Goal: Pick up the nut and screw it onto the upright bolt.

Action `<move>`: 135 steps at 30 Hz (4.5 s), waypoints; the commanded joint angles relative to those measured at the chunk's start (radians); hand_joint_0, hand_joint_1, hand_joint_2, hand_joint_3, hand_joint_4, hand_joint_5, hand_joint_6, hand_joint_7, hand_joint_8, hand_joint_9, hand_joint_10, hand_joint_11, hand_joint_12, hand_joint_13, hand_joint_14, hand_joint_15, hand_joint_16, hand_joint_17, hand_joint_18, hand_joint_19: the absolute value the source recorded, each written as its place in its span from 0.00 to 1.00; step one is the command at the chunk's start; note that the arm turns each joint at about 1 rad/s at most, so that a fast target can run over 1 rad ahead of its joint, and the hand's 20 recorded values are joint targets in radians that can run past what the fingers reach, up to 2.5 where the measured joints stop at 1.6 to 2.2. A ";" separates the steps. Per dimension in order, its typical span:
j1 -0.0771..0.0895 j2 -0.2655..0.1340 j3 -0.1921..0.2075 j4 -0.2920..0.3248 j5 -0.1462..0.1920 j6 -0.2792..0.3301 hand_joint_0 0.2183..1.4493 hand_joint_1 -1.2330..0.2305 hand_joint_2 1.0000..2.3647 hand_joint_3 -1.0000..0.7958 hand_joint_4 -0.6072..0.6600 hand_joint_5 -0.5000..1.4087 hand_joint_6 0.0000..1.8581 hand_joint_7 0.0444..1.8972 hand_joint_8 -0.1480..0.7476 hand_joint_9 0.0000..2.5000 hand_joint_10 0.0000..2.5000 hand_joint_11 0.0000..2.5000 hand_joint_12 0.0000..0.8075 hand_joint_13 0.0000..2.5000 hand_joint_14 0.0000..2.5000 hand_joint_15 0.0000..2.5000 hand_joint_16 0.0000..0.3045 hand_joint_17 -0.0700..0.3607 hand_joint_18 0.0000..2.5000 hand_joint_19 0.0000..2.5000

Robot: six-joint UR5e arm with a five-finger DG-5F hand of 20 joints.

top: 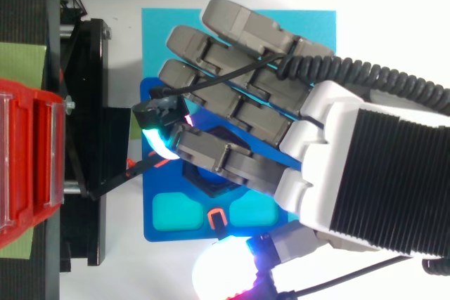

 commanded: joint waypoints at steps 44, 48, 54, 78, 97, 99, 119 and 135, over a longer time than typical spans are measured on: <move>-0.055 -0.017 0.000 -0.100 -0.020 0.010 0.26 0.79 0.00 0.28 0.62 0.28 0.32 0.66 0.42 0.39 0.00 0.00 0.31 0.26 0.00 0.00 0.11 0.34 0.16 0.02; -0.058 -0.017 0.000 -0.100 -0.028 0.010 0.26 0.79 0.00 0.28 0.60 0.28 0.33 0.65 0.38 0.42 0.00 0.00 0.25 0.28 0.00 0.00 0.08 0.30 0.18 0.01; -0.067 -0.017 0.023 -0.114 -0.054 0.008 0.26 0.82 0.00 0.28 0.67 0.25 0.27 0.59 0.43 0.35 0.00 0.00 0.32 0.23 0.00 0.00 0.11 0.33 0.14 0.01; -0.050 -0.017 0.066 -0.077 -0.102 0.006 0.25 0.85 0.00 0.28 0.65 0.21 0.27 0.34 0.36 0.23 0.00 0.00 0.35 0.13 0.00 0.00 0.12 0.35 0.03 0.00; -0.027 -0.017 0.066 -0.103 -0.091 0.030 0.25 0.83 0.00 0.28 0.66 0.22 0.27 0.41 0.41 0.23 0.00 0.00 0.39 0.14 0.00 0.00 0.12 0.36 0.03 0.00; -0.027 -0.017 0.066 -0.109 -0.088 0.031 0.25 0.83 0.00 0.28 0.66 0.22 0.27 0.41 0.41 0.23 0.00 0.00 0.39 0.14 0.00 0.00 0.12 0.36 0.03 0.00; -0.027 -0.017 0.045 -0.122 -0.076 0.033 0.26 0.78 0.00 0.28 0.69 0.24 0.27 0.56 0.44 0.29 0.00 0.00 0.38 0.20 0.00 0.00 0.12 0.36 0.08 0.00; -0.043 -0.017 0.046 -0.125 -0.083 0.031 0.27 0.76 0.00 0.28 0.65 0.26 0.27 0.71 0.45 0.32 0.00 0.00 0.36 0.22 0.00 0.00 0.12 0.35 0.11 0.01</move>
